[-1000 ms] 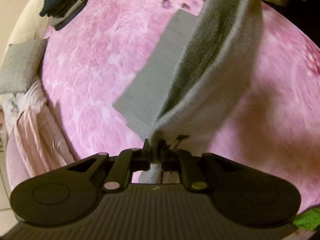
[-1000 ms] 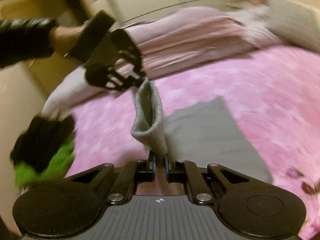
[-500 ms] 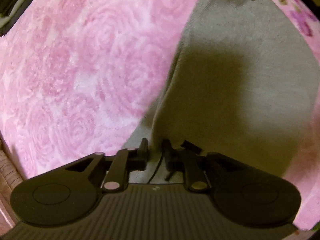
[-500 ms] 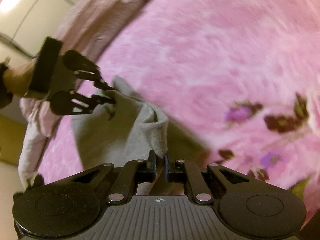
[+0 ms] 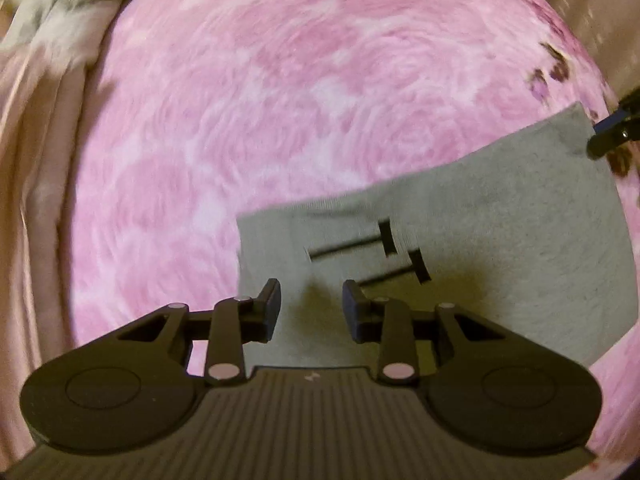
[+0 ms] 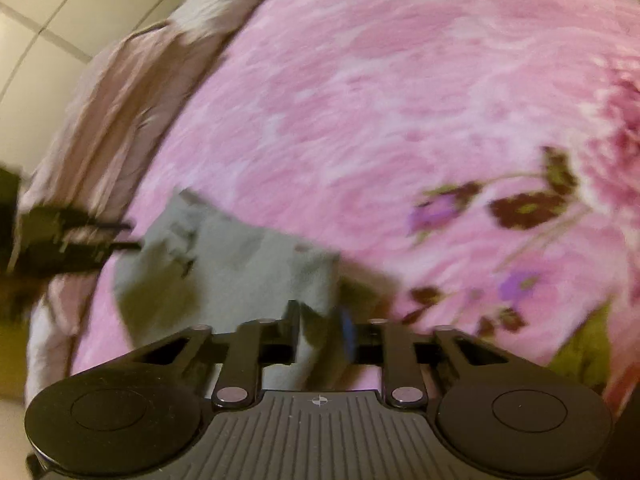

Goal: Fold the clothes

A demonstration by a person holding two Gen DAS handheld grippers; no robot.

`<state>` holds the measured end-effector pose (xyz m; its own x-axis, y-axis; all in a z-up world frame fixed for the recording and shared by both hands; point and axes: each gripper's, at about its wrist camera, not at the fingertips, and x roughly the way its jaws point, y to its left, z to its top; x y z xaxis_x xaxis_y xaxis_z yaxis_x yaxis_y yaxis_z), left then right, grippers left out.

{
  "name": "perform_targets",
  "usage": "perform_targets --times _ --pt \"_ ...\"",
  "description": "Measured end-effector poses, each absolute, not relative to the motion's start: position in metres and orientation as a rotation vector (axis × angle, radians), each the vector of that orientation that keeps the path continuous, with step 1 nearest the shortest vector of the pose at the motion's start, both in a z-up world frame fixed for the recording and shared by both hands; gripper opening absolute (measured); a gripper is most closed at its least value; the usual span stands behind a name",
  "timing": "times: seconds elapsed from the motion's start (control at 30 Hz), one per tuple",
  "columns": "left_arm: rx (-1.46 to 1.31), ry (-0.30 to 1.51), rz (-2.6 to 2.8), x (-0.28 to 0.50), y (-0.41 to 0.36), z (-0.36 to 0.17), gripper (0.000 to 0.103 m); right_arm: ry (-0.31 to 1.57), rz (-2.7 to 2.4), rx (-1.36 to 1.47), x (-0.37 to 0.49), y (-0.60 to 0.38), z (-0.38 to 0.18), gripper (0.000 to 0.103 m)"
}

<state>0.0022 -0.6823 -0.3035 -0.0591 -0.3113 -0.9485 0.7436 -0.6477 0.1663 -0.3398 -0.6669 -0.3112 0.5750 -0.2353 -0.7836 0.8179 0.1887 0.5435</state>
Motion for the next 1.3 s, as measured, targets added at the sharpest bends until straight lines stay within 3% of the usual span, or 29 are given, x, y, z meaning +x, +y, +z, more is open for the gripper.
perform_targets --times 0.13,0.37,0.6,0.67,0.8,1.0,1.2,1.3 --pt "1.418 0.544 -1.736 0.008 -0.688 -0.331 0.029 0.632 -0.869 1.179 -0.350 -0.670 -0.321 0.010" --pt "1.430 0.550 -1.692 0.007 -0.695 -0.351 0.030 0.652 -0.787 0.841 -0.316 -0.655 -0.270 0.011" --pt "1.406 0.591 -1.684 0.009 -0.703 -0.348 0.029 0.746 -0.762 0.972 -0.310 -0.681 -0.325 0.011" --pt "1.376 0.596 -1.657 0.018 -0.702 -0.337 0.029 0.775 -0.763 0.927 -0.312 -0.679 -0.318 0.012" --pt "1.272 0.675 -1.584 0.047 -0.681 -0.311 0.029 0.784 -0.688 0.880 -0.303 -0.660 -0.298 0.023" --pt "1.223 0.765 -1.533 0.074 -0.628 -0.316 0.029 0.811 -0.441 0.830 -0.251 -0.607 -0.310 0.024" --pt "1.154 0.704 -1.586 0.085 -0.623 -0.342 0.038 0.842 -0.446 0.735 -0.249 -0.569 -0.334 0.024" --pt "1.133 0.679 -1.578 0.089 -0.614 -0.330 0.034 0.860 -0.498 0.704 -0.246 -0.556 -0.320 0.025"
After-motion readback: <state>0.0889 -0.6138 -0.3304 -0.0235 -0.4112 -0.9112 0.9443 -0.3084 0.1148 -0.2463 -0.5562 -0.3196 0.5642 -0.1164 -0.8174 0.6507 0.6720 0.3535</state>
